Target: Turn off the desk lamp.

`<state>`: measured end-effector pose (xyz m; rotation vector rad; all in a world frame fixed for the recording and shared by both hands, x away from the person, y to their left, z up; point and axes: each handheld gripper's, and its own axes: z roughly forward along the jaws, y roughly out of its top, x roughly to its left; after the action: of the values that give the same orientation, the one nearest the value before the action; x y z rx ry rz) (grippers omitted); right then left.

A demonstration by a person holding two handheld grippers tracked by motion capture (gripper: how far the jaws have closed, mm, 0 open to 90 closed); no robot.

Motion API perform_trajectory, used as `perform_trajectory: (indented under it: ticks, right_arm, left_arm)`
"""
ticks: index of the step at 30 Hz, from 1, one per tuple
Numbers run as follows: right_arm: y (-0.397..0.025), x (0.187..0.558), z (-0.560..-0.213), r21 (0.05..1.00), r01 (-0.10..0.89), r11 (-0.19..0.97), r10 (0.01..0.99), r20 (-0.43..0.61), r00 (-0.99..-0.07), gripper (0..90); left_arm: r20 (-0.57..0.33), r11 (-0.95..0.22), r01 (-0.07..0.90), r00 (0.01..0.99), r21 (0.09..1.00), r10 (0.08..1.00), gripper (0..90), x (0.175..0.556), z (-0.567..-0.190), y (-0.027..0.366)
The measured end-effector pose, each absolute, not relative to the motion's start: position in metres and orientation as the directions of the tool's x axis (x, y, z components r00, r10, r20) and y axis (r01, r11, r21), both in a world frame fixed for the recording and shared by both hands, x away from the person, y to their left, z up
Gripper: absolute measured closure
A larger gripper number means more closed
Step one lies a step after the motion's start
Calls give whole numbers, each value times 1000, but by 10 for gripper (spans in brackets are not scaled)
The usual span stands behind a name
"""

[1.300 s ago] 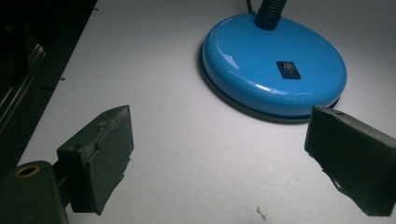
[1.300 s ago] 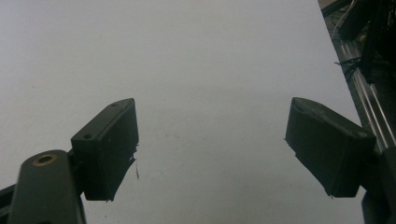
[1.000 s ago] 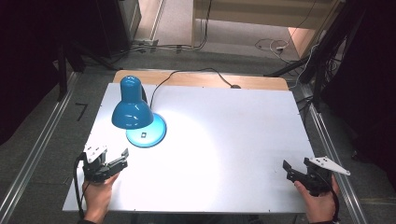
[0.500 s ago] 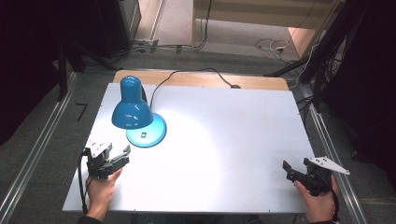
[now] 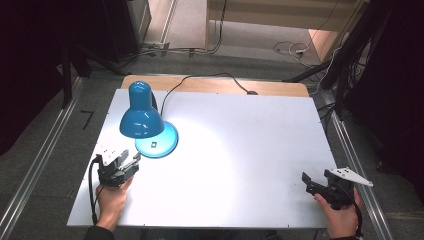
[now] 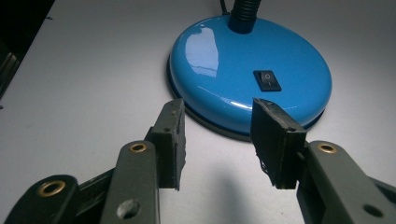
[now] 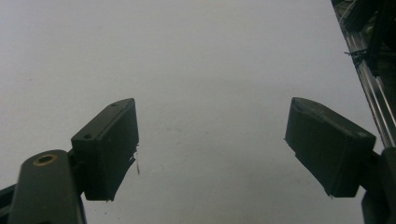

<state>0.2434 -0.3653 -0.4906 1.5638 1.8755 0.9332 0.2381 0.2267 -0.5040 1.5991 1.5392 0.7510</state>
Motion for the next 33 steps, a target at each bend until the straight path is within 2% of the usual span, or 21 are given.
perform_trajectory:
  ticks: [8, 17, 33]
  right_arm:
    - [-365, 243, -491, 777, 622, 95, 979, 39, -198, 162]
    - [-364, 244, -492, 772, 628, 97, 978, 42, -203, 163]
    - [-365, 244, -491, 777, 623, 95, 978, 45, -205, 165]
  left_arm:
    - [-119, 34, 525, 128, 850, 985, 748, 242, -505, 225]
    - [-121, 31, 511, 143, 859, 982, 888, 250, -504, 220]
    - [-128, 19, 509, 179, 860, 976, 900, 263, -504, 212]
